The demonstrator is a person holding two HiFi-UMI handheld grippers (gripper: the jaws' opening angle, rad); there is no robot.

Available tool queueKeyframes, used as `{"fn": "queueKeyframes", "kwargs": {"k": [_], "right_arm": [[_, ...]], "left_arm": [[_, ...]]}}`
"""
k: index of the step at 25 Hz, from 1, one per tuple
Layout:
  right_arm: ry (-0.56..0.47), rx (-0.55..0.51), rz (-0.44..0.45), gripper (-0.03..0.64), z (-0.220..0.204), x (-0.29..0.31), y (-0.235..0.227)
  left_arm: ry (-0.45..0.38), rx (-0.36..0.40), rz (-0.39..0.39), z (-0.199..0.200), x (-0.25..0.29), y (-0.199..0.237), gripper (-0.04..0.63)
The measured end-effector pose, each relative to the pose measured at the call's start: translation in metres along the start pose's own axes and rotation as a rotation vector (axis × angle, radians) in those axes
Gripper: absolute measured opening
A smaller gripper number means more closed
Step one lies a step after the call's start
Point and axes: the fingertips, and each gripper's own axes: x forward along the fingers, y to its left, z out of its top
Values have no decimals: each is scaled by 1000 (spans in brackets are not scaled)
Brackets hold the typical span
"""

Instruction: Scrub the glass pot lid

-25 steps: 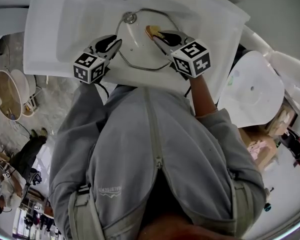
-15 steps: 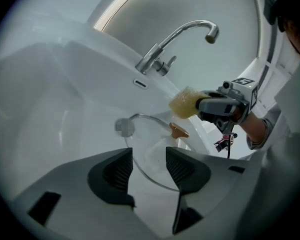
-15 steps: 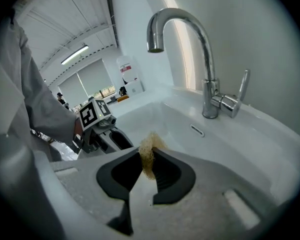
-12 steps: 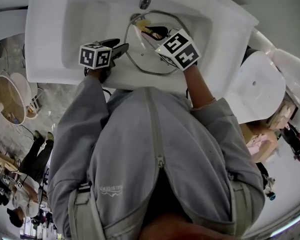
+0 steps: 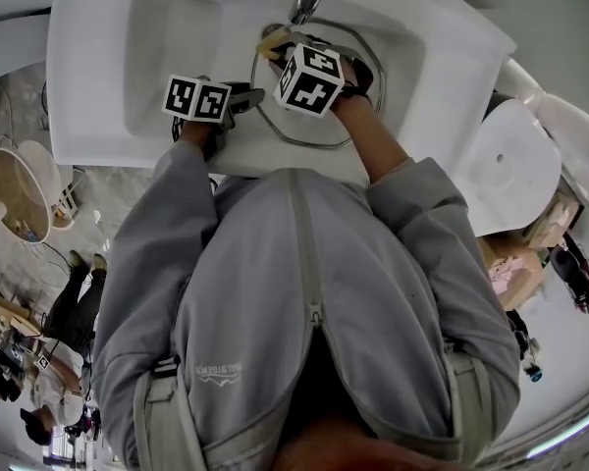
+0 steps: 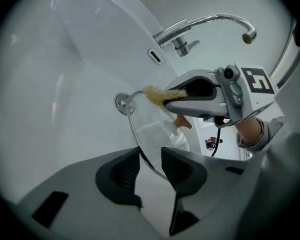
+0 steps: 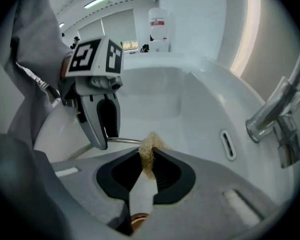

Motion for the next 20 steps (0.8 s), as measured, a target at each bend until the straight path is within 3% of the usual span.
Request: {"fn": "queueKeyframes", "kwargs": {"k": [6,20], "right_arm": [[100,-73,5,48,-12,20,3],[141,-91,98,49,-26,3,68]], "left_arm": [[-19,33,32,5,-3,-10,121],[-10,35,68,2,-1,-7,120]]}}
